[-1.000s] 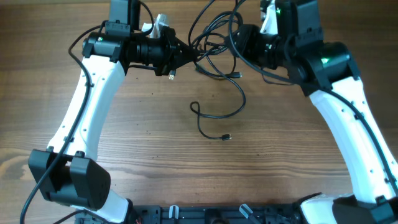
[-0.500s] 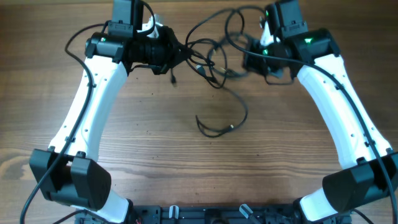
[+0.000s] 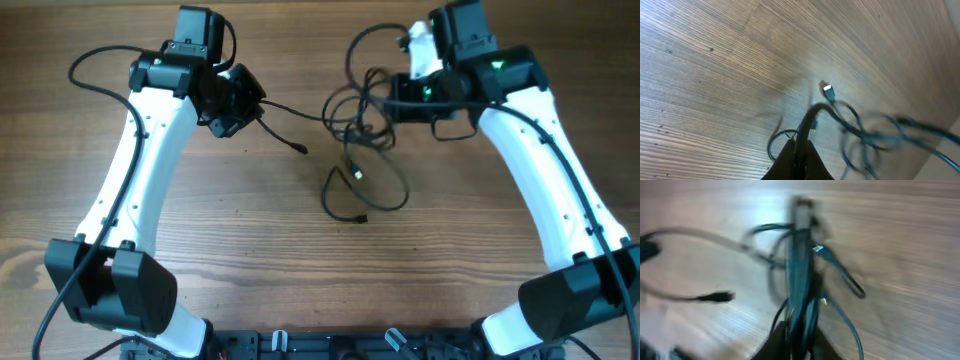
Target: Untangle cables
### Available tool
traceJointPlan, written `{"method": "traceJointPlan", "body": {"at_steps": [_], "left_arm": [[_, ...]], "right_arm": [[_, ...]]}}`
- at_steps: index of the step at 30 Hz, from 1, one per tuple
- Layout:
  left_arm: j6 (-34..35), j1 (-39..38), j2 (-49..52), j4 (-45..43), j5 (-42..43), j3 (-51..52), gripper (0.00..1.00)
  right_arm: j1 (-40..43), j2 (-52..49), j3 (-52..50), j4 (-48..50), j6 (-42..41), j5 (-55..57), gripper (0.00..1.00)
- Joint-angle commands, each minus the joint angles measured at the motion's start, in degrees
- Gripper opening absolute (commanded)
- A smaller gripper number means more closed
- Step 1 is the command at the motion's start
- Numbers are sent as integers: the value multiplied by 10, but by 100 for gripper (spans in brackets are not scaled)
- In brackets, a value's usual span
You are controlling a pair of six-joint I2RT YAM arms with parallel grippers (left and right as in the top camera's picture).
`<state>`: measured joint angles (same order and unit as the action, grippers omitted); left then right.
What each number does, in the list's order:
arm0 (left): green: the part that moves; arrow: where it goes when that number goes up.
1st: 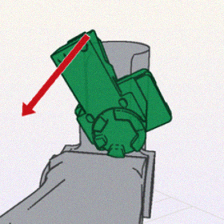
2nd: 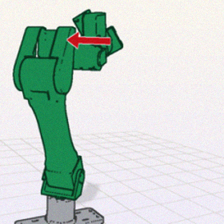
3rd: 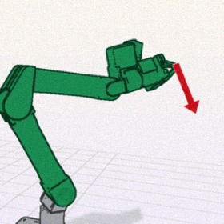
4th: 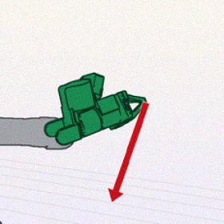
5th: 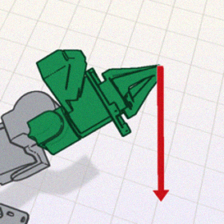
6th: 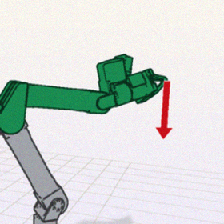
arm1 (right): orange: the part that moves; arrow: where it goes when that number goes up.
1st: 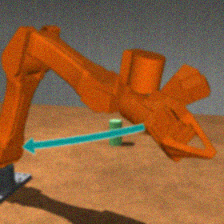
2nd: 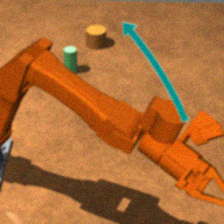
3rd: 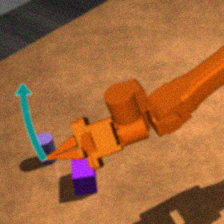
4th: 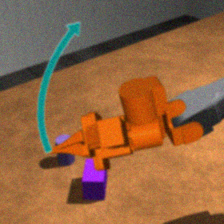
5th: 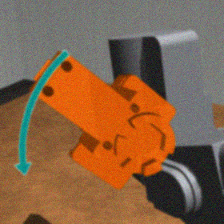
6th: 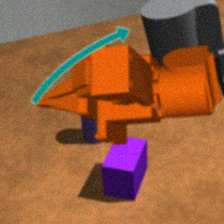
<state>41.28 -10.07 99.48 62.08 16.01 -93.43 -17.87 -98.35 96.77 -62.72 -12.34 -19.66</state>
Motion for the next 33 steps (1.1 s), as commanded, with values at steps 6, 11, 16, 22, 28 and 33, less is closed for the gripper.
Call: {"method": "traceJointPlan", "body": {"at_steps": [6,11,16,22,28,33], "left_arm": [[-64,-12,7,-16,11,-3,40],[-64,-47,22,-60,11,-3,46],[-66,-111,94,-152,11,-3,41],[-33,-137,186,-256,-23,-3,26],[-21,-140,243,-319,-94,-3,31],[-96,-154,272,-354,-92,-3,32]], "right_arm": [[-51,3,0,9,-18,7,35],[-40,3,0,4,-153,183,43],[50,3,0,11,-140,157,45],[81,3,0,-3,-97,136,51],[81,3,0,-10,-86,137,58],[81,3,0,-10,-87,137,59]]}}
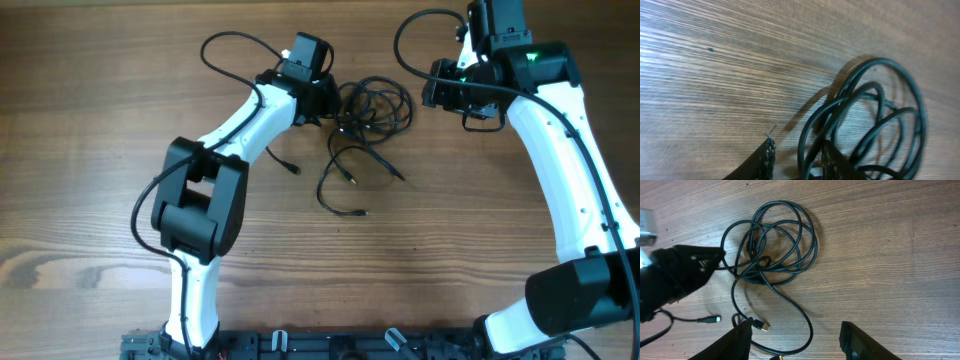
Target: Untangle cables
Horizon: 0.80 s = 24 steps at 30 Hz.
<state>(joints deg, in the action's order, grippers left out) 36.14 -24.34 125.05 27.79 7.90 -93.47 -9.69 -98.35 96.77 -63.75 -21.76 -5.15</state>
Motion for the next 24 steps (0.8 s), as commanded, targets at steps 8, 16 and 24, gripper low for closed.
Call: {"method": "traceJointPlan", "body": {"at_steps": [8,16,24], "left_arm": [[-75,-26,32,-13,-9,-3,14],[-74,46,-114,28,236,-4,4],[-92,157,-203,92,653,-4,4]], "right_arm": [[-1,3,0,0,6,-15,59],[-1,4,0,59,99,-259,59],[-72,5,8,76,95,-297,59]]}}
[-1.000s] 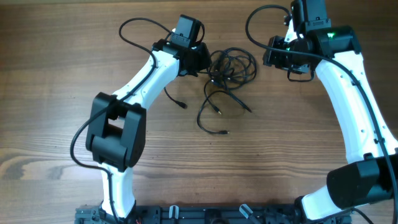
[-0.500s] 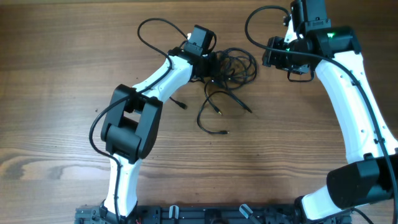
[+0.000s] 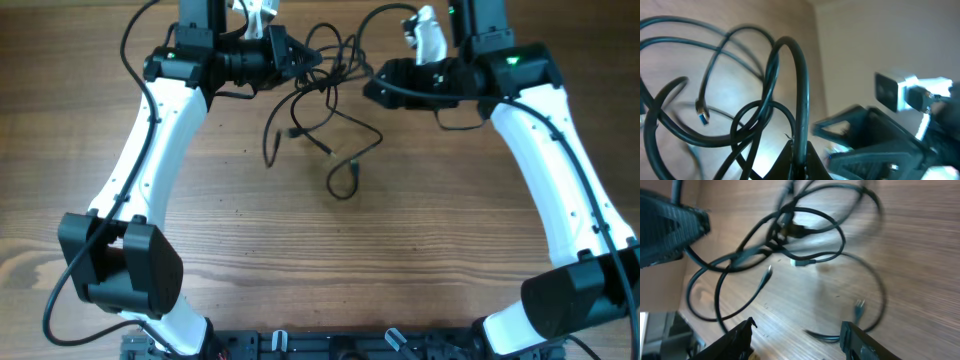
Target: Untangle cables
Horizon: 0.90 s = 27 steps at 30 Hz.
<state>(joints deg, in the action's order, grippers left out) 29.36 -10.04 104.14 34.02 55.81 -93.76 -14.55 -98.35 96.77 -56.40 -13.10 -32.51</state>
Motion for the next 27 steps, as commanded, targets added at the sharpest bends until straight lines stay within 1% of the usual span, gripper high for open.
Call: {"method": "traceJointPlan", "body": {"at_steps": [1,2,4,5,7,9,16,18,20,22,26,27], "left_arm": [[-43,20,6,45,188,-1,4],[-52,26,6,63,189,-1,4],[-52,34,6,88,190,-1,4],[-52,34,6,92,189,-1,4],[-52,34,6,91,174,-1,4],[-52,34,6,94,134,-1,4],[-52,20,6,91,131,-1,4],[-52,20,6,91,131,-1,4],[-52,20,6,91,124,-1,4],[-52,20,6,91,120,-1,4],[-52,20,6,91,114,-1,4],[-52,20,6,91,114,-1,4]], "right_arm": [[-33,5,16,2,-5,-23,58],[-40,6,23,4,-19,-23,58],[-43,7,29,19,-75,-21,58],[-44,7,29,15,-110,-23,54],[-47,7,29,13,-141,-32,53],[-50,6,29,16,-173,-49,54],[-74,-16,5,76,-276,-57,53],[-78,-30,5,89,-290,-75,52],[-78,-50,5,92,-304,-87,48],[-77,-61,3,92,-304,-94,46],[-77,-65,3,90,-303,-88,46],[-77,-65,3,88,-301,-60,46]]}}
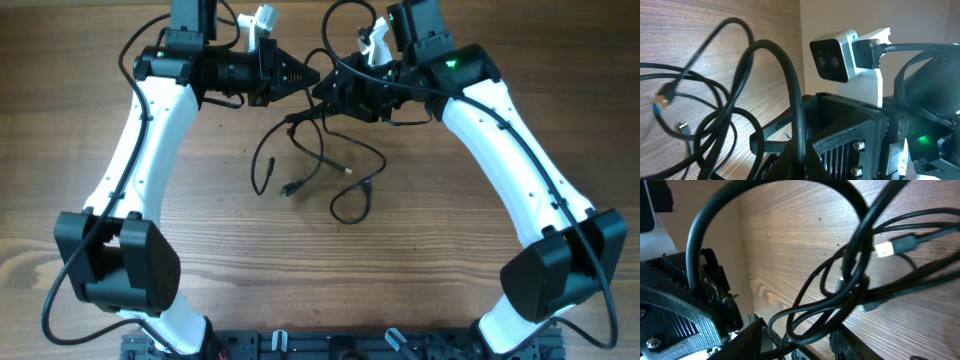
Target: Untangle cables
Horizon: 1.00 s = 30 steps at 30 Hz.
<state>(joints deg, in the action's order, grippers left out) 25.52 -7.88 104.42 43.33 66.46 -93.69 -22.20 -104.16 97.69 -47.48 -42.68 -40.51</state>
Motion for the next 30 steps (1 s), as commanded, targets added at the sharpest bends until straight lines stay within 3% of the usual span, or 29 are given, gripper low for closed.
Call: {"method": "traceJointPlan", "body": {"at_steps": [1,5,9,10,12,14,18,22,25,30], "left_arm": [[-13,-2,3,-2,7,-2,4],[-13,-2,3,-2,7,-2,4],[-13,-2,3,-4,2,-2,4],[-13,-2,3,-4,-12,-2,4],[-11,-2,3,-1,-49,-2,4],[-3,-1,3,8,-114,-2,4],[82,-1,3,61,-371,-2,4],[84,-1,3,134,-562,-2,4],[84,0,3,174,-658,-2,4],[84,50,3,207,-680,-2,4]], "right_arm": [[-1,-7,-6,-1,-6,32,46],[-2,-28,-6,-1,-8,40,43],[-3,-33,-6,20,-8,40,25],[-2,-33,-6,20,0,40,12],[-2,-32,-6,12,31,40,4],[6,-31,-6,-2,69,41,4],[78,0,-5,-56,135,94,4],[165,82,-5,-90,166,193,4],[207,139,-5,-93,170,253,4],[307,203,-5,-138,170,327,4]]}}
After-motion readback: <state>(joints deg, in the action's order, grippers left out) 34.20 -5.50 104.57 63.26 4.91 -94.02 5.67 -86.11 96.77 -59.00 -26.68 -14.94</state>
